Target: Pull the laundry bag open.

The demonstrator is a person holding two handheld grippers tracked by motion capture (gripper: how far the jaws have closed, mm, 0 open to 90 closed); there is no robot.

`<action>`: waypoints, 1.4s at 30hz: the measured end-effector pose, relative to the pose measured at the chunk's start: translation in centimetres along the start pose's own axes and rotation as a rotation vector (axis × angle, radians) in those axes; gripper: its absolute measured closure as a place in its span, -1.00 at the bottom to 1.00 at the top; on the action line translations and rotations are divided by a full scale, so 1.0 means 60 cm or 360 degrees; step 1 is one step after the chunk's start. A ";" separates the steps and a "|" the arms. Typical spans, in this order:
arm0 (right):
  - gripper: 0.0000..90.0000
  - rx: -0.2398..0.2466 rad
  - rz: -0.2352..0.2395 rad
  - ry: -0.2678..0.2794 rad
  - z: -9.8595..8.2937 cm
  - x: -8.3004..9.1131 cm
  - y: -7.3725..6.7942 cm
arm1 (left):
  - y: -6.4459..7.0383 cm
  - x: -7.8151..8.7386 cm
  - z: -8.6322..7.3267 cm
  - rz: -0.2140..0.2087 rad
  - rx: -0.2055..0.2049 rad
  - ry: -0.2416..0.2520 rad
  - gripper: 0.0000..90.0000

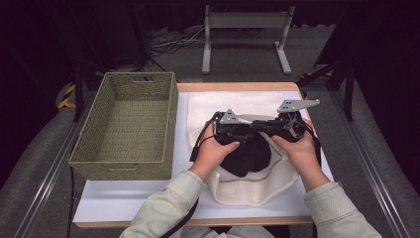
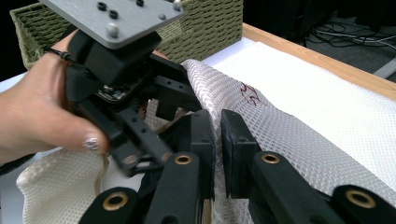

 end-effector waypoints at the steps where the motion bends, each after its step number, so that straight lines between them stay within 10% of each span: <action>1: 0.87 -0.0002 0.0001 0.0003 0.000 0.001 0.000 | 0.002 0.002 0.001 -0.0013 -0.0001 -0.0001 -0.13; 26: 0.89 0.0025 -0.0025 0.0093 0.007 0.031 -0.011 | 0.081 0.091 0.006 -0.0098 -0.0191 -0.0015 -0.55; 42: 0.89 0.0105 0.0012 0.0062 -0.023 0.050 -0.040 | 0.097 0.171 -0.067 -0.0106 -0.0168 0.0046 -0.56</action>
Point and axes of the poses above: each handheld gripper's, and its own axes: x roughly backward along the jaws, z roughly out of its top, y roughly to its right, the point moved 3 cm from there along -x, roughly forward along the jaws, and after that the axes turned 14 degrees about -y, right-handed, at the moved point
